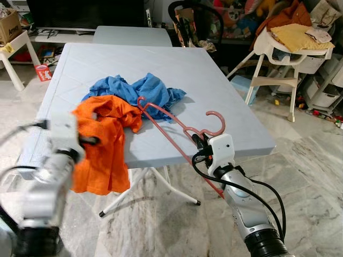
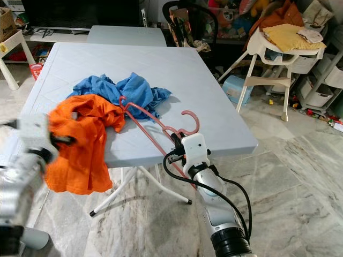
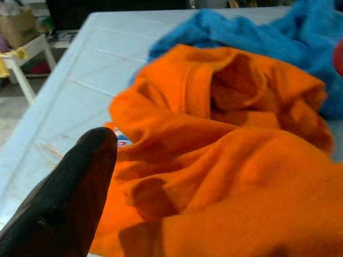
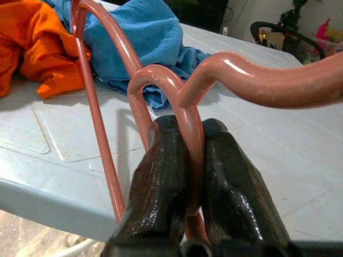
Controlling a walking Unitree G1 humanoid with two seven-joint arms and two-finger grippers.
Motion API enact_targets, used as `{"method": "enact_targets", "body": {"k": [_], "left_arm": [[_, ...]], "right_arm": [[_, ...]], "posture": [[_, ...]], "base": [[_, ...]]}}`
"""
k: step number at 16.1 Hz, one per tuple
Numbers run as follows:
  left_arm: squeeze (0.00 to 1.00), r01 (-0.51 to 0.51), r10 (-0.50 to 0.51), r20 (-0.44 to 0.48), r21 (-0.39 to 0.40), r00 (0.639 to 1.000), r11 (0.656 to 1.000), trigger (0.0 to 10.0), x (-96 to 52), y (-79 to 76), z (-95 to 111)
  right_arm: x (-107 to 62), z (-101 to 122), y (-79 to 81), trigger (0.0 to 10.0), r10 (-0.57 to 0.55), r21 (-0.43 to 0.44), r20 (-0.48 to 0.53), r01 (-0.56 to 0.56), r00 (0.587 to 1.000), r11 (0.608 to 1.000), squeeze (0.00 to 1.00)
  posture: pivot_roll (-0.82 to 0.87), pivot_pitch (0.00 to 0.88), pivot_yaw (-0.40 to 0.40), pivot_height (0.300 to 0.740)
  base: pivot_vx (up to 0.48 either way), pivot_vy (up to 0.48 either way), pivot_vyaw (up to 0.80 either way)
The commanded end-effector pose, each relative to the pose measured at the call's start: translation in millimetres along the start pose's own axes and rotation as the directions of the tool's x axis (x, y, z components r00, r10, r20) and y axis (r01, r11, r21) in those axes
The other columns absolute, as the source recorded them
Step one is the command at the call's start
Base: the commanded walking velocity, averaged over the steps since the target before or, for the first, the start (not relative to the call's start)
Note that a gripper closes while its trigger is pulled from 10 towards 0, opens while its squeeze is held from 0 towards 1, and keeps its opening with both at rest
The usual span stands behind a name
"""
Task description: Hang hanger
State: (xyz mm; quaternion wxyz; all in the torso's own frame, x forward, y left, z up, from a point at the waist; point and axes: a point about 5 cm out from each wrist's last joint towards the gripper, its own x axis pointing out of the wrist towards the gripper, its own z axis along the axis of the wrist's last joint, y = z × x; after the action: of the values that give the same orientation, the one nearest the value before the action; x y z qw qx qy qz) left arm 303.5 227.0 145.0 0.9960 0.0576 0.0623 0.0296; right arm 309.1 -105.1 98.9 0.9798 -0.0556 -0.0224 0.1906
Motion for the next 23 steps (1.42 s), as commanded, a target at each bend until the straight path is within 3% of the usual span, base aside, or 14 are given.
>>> {"method": "enact_targets", "body": {"k": [1, 6, 7, 11, 14, 17, 20, 23], "left_arm": [[0.0, 0.02, -0.02, 0.024, 0.019, 1.0, 1.0, 10.0, -1.9, -6.1, 7.8], [0.0, 0.121, -0.108, -0.144, 0.084, 0.984, 0.989, 10.0, -4.0, -10.5, -11.3], [0.0, 0.173, -0.154, -0.212, 0.074, 0.965, 0.982, 10.0, -5.1, -11.3, -17.7], [0.0, 0.207, -0.178, -0.355, 0.045, 0.918, 0.977, 10.0, -7.1, -7.5, -38.7], [0.0, 0.171, -0.145, -0.413, 0.026, 0.899, 0.985, 10.0, -0.9, 1.1, -53.0], [0.0, 0.096, -0.044, -0.458, 0.091, 0.888, 0.991, 10.0, 11.7, 15.5, -70.2], [0.0, 0.062, -0.008, -0.465, 0.102, 0.885, 0.993, 10.0, 24.5, 22.5, -70.9], [0.0, -0.014, 0.072, -0.421, 0.14, 0.904, 0.99, 10.0, 38.8, 38.7, -56.3]], "right_arm": [[-4.0, -12.4, -1.5, 10.0, -0.003, -0.002, -0.069, 0.002, 0.998, 1.0, 0.0], [-2.7, -12.1, -1.0, 10.0, 0.001, -0.006, -0.072, -0.001, 0.997, 1.0, 0.0], [-3.0, -12.4, -0.5, 10.0, 0.003, -0.006, -0.074, -0.003, 0.997, 1.0, 0.0], [-3.7, -13.7, 1.0, 10.0, 0.005, -0.004, -0.079, -0.006, 0.997, 1.0, 0.0], [-3.6, -13.7, 1.6, 10.0, 0.005, -0.002, -0.08, -0.005, 0.997, 1.0, 0.0], [-5.1, -15.1, 2.4, 10.0, 0.011, -0.001, -0.087, -0.011, 0.996, 1.0, 0.0], [-6.0, -14.2, 2.1, 10.0, 0.017, -0.002, -0.087, -0.018, 0.996, 1.0, 0.0], [-7.6, -13.9, 1.5, 10.0, 0.017, -0.005, -0.088, -0.018, 0.996, 1.0, 0.0]], "posture": [[0.02, 0.023, -0.078, 0.74], [0.02, 0.026, -0.082, 0.74], [0.02, 0.029, -0.081, 0.74], [0.02, 0.03, -0.078, 0.74], [0.02, 0.031, -0.078, 0.74], [0.01, 0.036, -0.089, 0.74], [0.0, 0.045, -0.096, 0.74], [-0.02, 0.049, -0.094, 0.74]], "base": [[0.0, 0.0, 0.0], [0.0, 0.0, 0.0], [0.0, 0.0, 0.0], [0.0, 0.0, 0.0], [0.0, 0.0, 0.0], [0.0, 0.0, 0.0], [0.0, 0.0, 0.0], [0.0, 0.0, 0.0]]}}
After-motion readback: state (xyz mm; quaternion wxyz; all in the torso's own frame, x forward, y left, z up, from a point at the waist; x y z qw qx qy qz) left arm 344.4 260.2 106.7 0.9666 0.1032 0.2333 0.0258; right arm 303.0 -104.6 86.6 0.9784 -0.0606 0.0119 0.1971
